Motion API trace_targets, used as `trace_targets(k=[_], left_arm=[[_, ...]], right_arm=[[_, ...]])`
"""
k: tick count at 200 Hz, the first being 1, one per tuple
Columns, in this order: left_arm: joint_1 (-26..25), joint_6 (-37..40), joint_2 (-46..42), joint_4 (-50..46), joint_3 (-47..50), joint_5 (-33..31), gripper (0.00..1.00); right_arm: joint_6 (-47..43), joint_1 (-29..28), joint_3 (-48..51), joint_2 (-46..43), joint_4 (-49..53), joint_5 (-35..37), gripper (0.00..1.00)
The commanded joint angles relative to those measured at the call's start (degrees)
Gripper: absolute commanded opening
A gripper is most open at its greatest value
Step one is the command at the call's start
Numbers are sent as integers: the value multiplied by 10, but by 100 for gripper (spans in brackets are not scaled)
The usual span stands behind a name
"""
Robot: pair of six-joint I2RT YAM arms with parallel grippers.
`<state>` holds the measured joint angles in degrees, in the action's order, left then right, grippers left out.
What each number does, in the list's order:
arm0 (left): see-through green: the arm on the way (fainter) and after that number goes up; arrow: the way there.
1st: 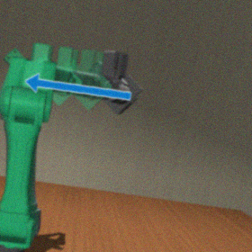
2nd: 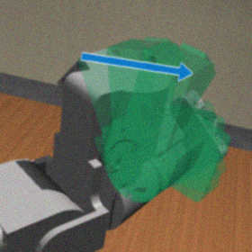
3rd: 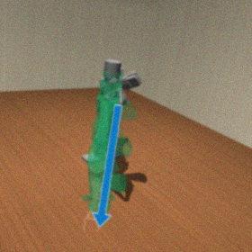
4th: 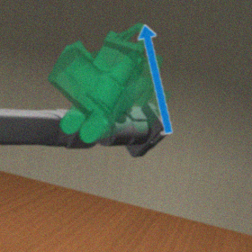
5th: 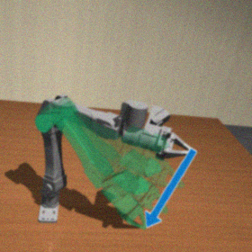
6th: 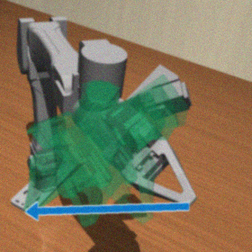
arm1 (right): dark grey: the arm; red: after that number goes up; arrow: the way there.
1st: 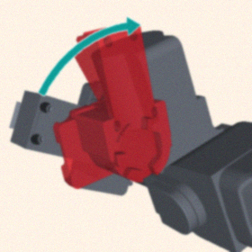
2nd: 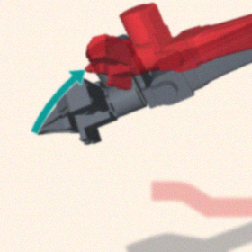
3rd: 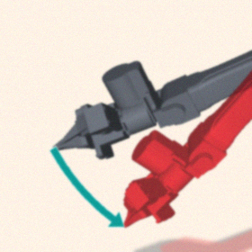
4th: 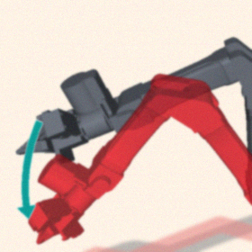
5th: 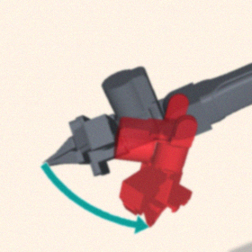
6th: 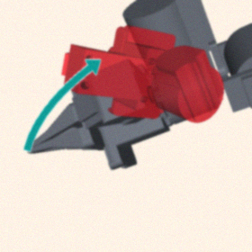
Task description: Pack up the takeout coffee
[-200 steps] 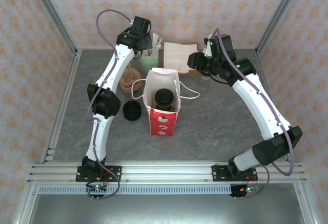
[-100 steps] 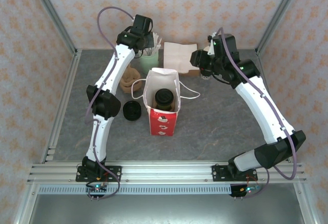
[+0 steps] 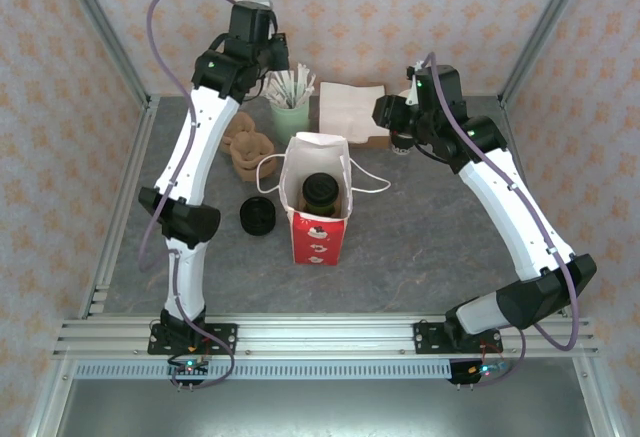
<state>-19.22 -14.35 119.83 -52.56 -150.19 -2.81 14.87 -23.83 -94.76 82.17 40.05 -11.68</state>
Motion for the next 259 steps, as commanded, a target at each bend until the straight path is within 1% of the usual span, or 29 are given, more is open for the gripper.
trace_targets(k=[1,30,40,58,79,112,141,170,185,214,243,259], left_arm=[[-15,30,-54,-24,-19,17,0],[-40,40,-101,-58,-12,40,0],[-52,43,-137,-63,1,47,0],[-74,42,-187,-58,48,64,0],[-92,26,-244,-50,104,97,0],[-126,14,-305,-62,169,153,0],[-151,-1,-340,-72,226,205,0],[-174,-14,-371,-67,288,242,0],[-186,-22,-383,-65,314,260,0],[-205,-22,-408,-79,354,267,0],[-207,-26,-440,-78,415,265,0],[-207,-25,-451,-81,441,276,0]], right_arm=[[-12,-1,14,-11,-24,20,47],[-13,-1,18,-6,-30,26,47],[-13,-2,19,-4,-35,29,47],[-14,0,18,2,-43,33,47],[-15,2,13,15,-48,45,47],[-15,14,-12,56,-51,53,47],[-29,15,-57,110,-49,58,48],[-60,15,-103,171,-58,36,53],[-63,15,-130,209,-60,47,54],[-67,15,-186,284,-57,76,54],[-69,15,-240,347,-51,79,54],[-71,15,-272,384,-46,83,54]])
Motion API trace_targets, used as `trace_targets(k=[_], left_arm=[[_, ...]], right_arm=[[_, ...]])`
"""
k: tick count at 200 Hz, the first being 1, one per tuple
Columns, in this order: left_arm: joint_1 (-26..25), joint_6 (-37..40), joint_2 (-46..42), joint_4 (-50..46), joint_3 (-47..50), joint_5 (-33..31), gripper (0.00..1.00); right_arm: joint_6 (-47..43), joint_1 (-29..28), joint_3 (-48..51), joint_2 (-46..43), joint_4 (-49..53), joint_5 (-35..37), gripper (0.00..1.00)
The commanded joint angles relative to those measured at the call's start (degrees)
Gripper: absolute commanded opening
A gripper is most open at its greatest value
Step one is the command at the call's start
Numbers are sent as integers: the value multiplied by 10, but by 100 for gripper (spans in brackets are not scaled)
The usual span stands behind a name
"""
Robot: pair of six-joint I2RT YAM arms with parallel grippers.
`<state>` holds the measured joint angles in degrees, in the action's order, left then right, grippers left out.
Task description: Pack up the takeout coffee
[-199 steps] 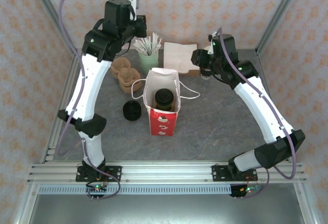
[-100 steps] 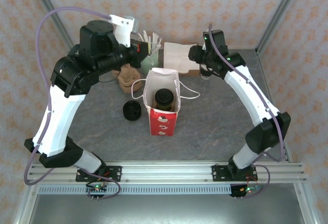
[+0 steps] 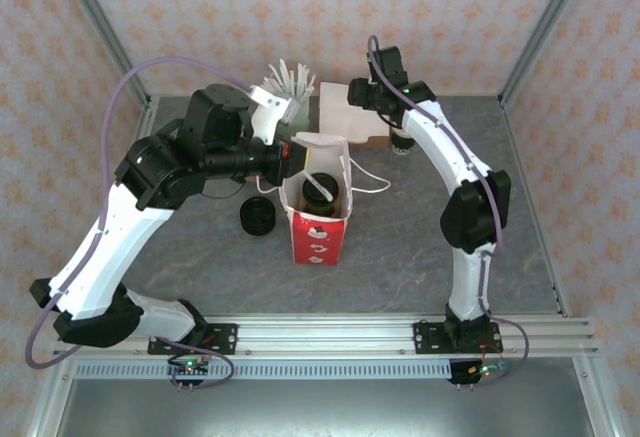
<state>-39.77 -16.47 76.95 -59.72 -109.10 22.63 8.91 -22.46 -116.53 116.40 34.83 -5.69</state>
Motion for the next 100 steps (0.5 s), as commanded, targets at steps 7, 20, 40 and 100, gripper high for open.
trace_targets(k=[7,20,40,100], left_arm=[[-2,-2,-23,-14,39,25,0],[-3,12,-14,-46,39,25,0],[-6,26,-6,-73,43,23,0],[-6,49,6,-82,47,24,12]], right_arm=[[-14,1,-71,60,13,23,54],[-17,1,-100,93,24,22,53],[-13,1,-140,133,38,10,52],[-44,-9,-225,226,49,40,56]])
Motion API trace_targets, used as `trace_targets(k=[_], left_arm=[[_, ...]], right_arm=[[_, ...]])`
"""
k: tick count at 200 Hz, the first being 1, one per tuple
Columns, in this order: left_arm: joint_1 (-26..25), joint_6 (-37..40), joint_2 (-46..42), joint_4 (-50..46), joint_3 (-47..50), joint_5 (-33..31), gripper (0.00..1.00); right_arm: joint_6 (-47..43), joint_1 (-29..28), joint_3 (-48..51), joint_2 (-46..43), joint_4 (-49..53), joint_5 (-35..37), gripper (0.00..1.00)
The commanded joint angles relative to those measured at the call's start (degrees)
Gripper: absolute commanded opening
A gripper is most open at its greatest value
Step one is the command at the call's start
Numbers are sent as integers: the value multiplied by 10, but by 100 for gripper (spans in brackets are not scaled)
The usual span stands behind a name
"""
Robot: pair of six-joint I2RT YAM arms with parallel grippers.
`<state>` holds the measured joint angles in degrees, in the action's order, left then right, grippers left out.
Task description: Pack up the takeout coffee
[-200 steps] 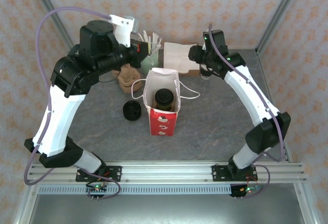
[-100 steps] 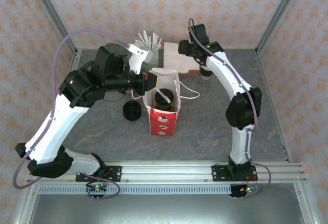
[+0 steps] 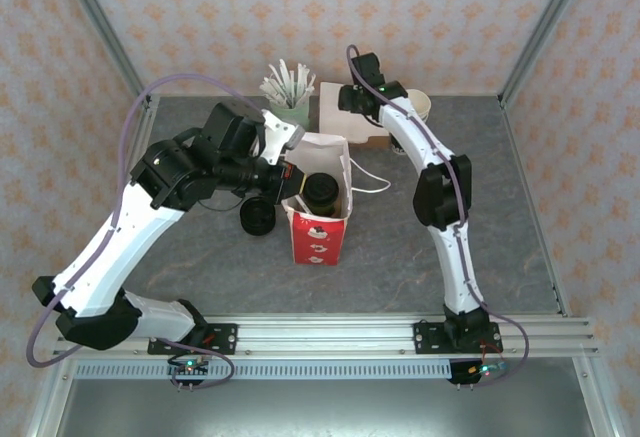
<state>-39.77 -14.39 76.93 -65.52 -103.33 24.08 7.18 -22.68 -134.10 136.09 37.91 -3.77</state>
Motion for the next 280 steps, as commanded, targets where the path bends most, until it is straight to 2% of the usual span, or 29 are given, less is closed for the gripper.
trace_targets(k=[1,19,42,55,69,97,141,200,280], left_arm=[[-6,29,7,-25,-13,9,13],[-6,44,22,-54,-61,0,34],[-7,54,23,-61,-102,-34,47],[-6,54,10,-42,-99,-64,51],[-6,53,-7,-15,-83,-87,53],[-6,50,-30,12,-68,-93,53],[-6,52,-35,2,-65,-111,54],[-5,36,-51,27,-41,-118,64],[-5,23,-94,75,0,-122,65]], right_arm=[[-28,-7,-51,30,17,21,56],[-36,-8,-76,54,18,34,57],[-40,-10,-103,77,21,56,61],[-43,-12,-106,84,17,71,63],[-42,-14,-107,90,10,83,65],[-41,-15,-116,113,1,112,68],[-28,-17,-152,155,6,123,74],[-19,-17,-159,187,1,133,75],[-30,-13,-165,213,-18,166,76]])
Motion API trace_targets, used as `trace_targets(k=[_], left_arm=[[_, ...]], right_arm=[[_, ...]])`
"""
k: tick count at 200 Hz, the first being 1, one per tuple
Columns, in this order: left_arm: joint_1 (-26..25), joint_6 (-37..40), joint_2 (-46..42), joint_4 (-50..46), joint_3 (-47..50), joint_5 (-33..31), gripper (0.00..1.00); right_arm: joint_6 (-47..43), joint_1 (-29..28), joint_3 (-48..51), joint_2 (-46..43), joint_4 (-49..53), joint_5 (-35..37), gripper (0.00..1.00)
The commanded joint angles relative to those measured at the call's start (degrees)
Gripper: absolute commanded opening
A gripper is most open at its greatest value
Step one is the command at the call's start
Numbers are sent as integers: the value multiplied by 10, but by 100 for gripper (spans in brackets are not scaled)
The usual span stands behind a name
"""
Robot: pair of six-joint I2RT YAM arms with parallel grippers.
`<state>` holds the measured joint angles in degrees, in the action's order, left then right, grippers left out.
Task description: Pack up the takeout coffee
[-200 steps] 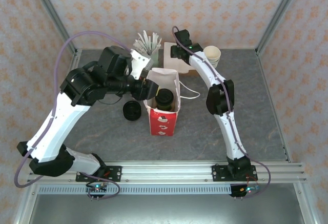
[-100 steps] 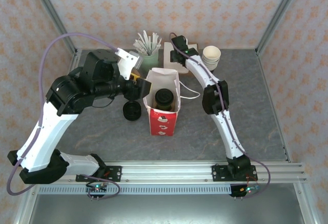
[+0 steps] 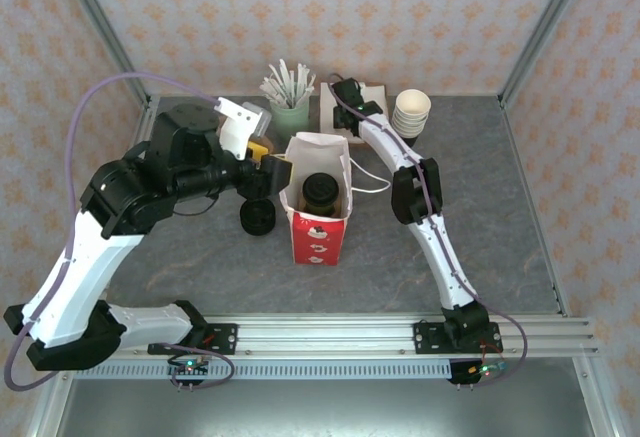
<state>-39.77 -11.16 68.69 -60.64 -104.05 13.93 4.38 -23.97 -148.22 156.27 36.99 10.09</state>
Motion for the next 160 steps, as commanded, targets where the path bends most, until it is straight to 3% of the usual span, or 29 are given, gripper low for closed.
trace_targets(k=[1,31,60,160], left_arm=[[-5,-10,-12,26,7,-21,65],[-6,-12,-15,27,11,-32,64],[-6,-14,-16,26,11,-32,64],[-6,-13,-25,24,18,-35,63]], right_arm=[[-1,0,-25,12,-9,27,76],[7,1,-25,15,-10,15,73],[9,2,-28,12,-7,4,63],[19,7,-31,10,0,-19,21]])
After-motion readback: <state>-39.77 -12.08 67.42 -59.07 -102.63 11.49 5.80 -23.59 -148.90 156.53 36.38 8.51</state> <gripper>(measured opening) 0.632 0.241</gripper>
